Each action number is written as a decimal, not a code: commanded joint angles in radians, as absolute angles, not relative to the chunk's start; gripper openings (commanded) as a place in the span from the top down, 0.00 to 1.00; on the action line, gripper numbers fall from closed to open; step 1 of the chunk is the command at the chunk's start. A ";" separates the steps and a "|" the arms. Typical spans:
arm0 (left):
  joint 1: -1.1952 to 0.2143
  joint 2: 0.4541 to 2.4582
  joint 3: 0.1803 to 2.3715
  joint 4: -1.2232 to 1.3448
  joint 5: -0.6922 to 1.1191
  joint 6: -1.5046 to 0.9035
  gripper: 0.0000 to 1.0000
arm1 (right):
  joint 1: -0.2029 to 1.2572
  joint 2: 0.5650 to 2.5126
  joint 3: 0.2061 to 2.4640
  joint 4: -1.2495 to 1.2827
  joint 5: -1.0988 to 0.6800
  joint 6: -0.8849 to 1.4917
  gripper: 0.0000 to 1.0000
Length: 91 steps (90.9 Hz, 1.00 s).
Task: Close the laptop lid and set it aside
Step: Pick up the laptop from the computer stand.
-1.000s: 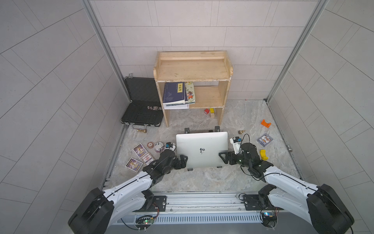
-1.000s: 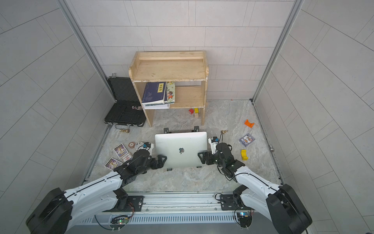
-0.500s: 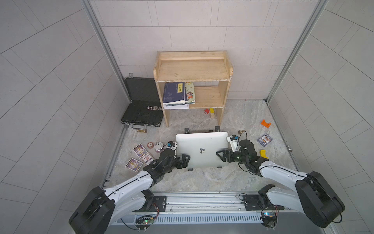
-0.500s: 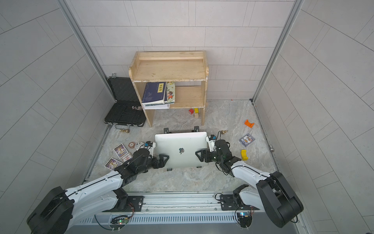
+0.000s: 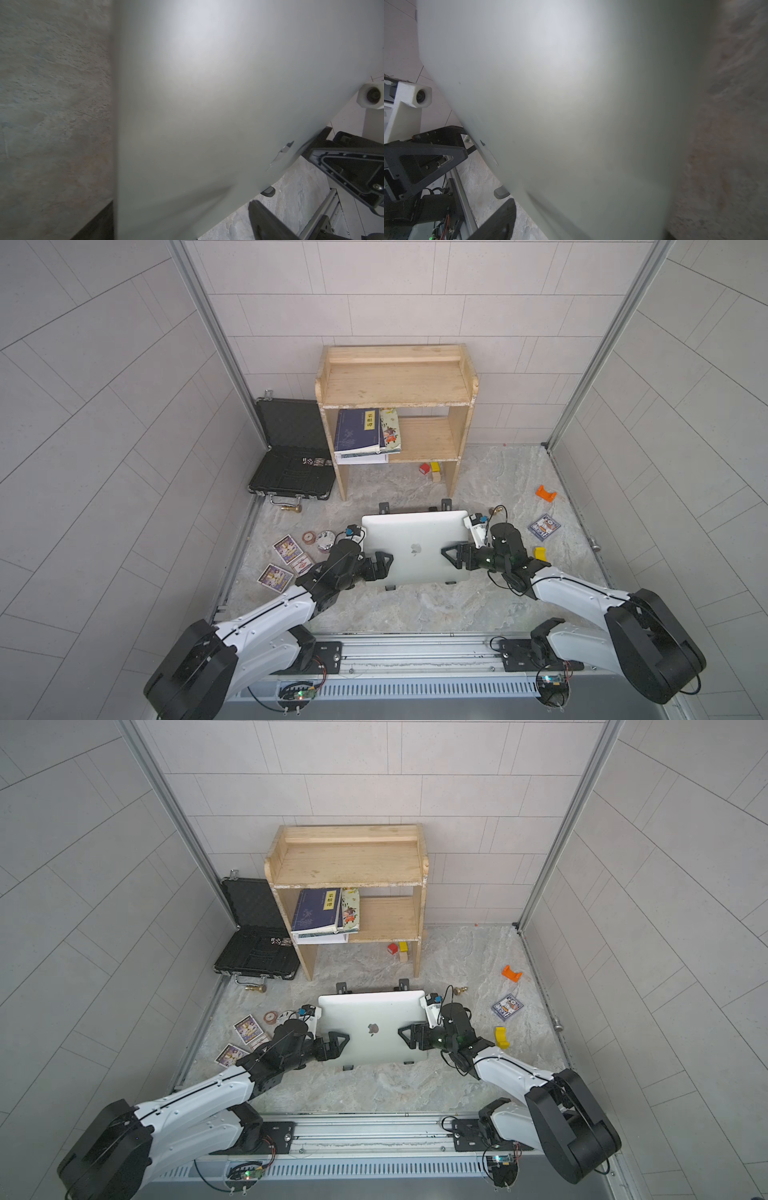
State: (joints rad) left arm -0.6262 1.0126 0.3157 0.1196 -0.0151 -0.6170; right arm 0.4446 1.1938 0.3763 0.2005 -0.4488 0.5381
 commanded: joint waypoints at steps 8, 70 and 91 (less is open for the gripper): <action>-0.629 0.985 0.361 0.126 0.027 -0.621 0.07 | 0.457 1.190 0.428 0.205 -0.487 0.555 0.15; -0.666 0.945 0.447 0.062 0.016 -0.613 0.07 | 0.482 1.112 0.485 0.125 -0.483 0.565 0.17; -0.678 0.942 0.464 0.051 0.010 -0.611 0.07 | 0.484 1.113 0.498 0.122 -0.489 0.566 0.17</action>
State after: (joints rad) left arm -0.6563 0.9691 0.4046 -0.0315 -0.0456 -0.6197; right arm 0.4618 1.1385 0.4545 0.0734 -0.4309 0.5571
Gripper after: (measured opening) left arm 0.931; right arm 0.831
